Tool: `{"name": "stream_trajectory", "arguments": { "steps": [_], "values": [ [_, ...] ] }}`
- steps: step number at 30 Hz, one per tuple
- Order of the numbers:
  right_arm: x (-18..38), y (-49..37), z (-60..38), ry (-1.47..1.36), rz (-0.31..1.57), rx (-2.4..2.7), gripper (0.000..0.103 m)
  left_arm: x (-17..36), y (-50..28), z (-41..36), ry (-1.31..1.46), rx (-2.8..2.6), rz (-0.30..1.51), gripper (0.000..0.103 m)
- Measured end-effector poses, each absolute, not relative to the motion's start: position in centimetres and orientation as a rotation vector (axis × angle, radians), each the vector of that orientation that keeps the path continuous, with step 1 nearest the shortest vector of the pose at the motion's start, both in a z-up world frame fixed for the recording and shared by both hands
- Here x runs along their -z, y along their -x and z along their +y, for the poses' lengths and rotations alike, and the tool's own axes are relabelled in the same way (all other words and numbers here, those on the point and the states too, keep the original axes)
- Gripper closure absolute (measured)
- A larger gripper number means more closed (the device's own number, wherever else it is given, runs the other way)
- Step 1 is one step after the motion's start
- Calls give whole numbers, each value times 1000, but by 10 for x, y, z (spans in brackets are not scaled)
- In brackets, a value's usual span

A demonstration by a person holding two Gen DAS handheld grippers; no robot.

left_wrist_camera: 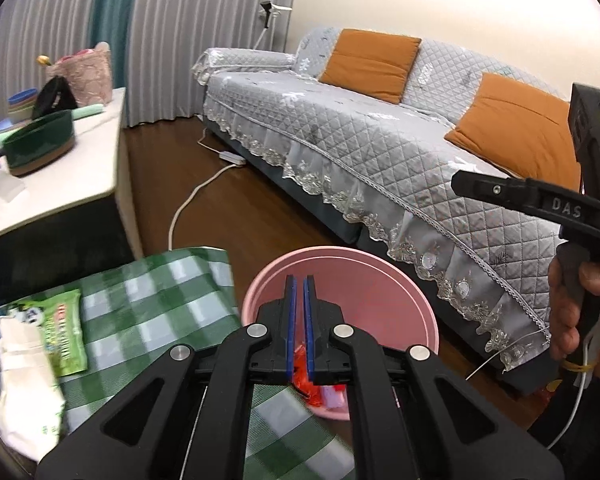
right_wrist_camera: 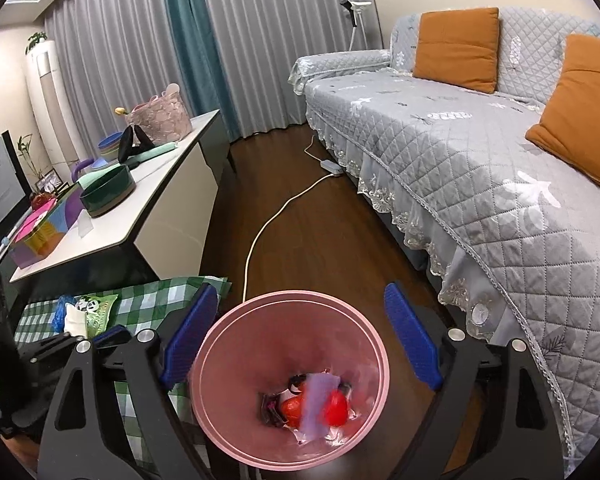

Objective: Collect trash
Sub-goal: 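Open both grippers to drop the pouch and red bag into the bin, then move both open grippers back over the table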

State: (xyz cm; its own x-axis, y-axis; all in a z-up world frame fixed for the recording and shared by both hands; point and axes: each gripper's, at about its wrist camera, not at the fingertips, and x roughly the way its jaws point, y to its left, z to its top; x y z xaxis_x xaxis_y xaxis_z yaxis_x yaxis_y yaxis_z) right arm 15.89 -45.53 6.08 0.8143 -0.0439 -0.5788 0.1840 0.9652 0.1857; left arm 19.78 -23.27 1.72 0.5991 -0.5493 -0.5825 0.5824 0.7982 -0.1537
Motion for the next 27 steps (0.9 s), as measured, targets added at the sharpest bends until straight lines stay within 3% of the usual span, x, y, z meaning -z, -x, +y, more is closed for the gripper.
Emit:
{"name": "stream_trajectory", "arguments": {
  "steps": [8,19,27],
  "values": [
    [-75,-154,-428,-206,572,83,28,-47,-173,-181,-57,612,607,99],
    [-86,-141,-380,-214,544,-12,50,-69,-138,-98,-47,523,588,99],
    [-82,-140,-329,-153,550,-99,54,-66,-118,-43,-16,435,584,99]
  ]
}}
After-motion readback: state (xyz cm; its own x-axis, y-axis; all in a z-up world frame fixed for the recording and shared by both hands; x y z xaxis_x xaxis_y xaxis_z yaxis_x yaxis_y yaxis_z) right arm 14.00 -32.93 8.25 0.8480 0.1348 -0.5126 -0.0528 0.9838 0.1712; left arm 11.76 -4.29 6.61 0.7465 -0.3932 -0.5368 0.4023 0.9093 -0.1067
